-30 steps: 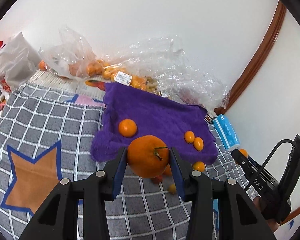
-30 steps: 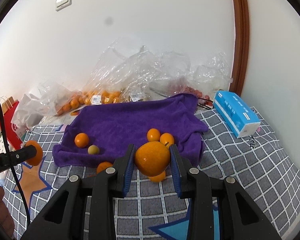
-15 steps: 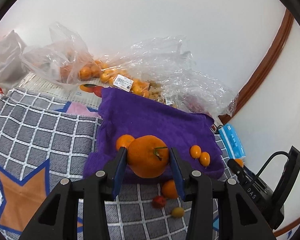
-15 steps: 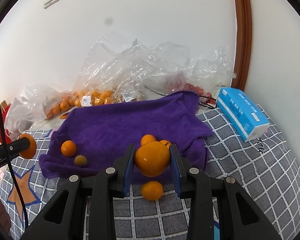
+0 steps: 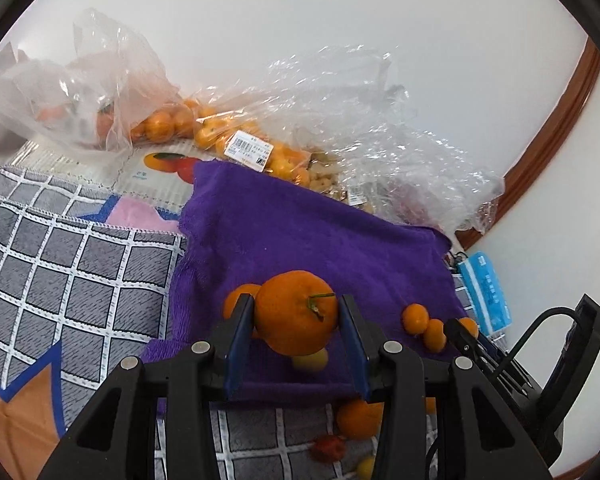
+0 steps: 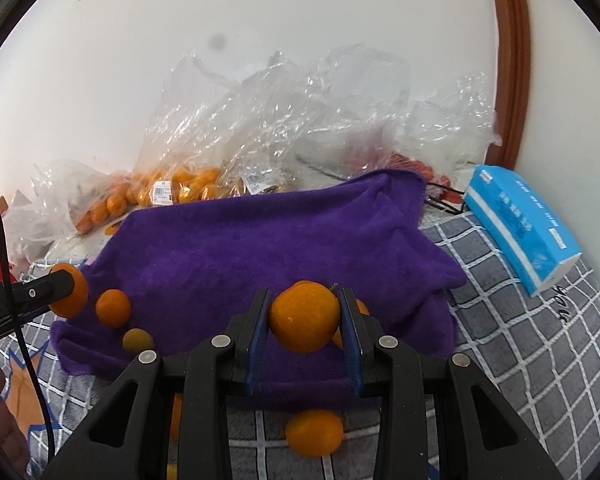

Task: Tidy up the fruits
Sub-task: 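Carry both held oranges over the purple towel with both tools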

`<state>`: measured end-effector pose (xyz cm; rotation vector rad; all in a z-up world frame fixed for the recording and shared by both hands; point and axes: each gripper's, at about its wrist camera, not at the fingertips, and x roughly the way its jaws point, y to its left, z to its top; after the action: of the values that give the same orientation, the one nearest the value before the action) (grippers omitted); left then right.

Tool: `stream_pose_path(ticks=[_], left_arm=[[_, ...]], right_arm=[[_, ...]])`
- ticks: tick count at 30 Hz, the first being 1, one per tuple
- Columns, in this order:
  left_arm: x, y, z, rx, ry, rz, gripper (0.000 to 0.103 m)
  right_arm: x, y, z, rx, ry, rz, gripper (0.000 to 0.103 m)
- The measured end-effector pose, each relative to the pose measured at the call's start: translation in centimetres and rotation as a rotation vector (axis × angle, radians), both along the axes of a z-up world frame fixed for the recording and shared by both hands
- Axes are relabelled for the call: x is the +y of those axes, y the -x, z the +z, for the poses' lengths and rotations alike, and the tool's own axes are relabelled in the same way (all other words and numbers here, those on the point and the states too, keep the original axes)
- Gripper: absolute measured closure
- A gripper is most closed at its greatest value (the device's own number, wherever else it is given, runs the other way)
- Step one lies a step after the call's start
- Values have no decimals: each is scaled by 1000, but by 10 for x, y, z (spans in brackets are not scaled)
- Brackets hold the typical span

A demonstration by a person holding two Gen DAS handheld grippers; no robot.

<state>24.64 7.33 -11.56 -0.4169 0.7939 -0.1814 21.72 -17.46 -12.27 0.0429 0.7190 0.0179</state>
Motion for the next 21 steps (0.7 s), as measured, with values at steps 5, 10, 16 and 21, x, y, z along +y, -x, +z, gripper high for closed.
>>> stream_pose_path(ticks=[5, 10, 16, 21], left_arm=[[0, -6, -16, 32, 1, 4, 63], [-1, -5, -19, 1, 12, 3, 62], [-2, -7, -21, -3, 35, -22, 62], [-9, -7, -22, -11, 29, -55, 62]], right_arm=[[-3, -6, -17, 34, -23, 5, 69], [0, -7, -25, 39, -20, 33, 69], [4, -8, -30, 51, -1, 46, 69], [1, -11, -33, 68, -18, 43, 69]])
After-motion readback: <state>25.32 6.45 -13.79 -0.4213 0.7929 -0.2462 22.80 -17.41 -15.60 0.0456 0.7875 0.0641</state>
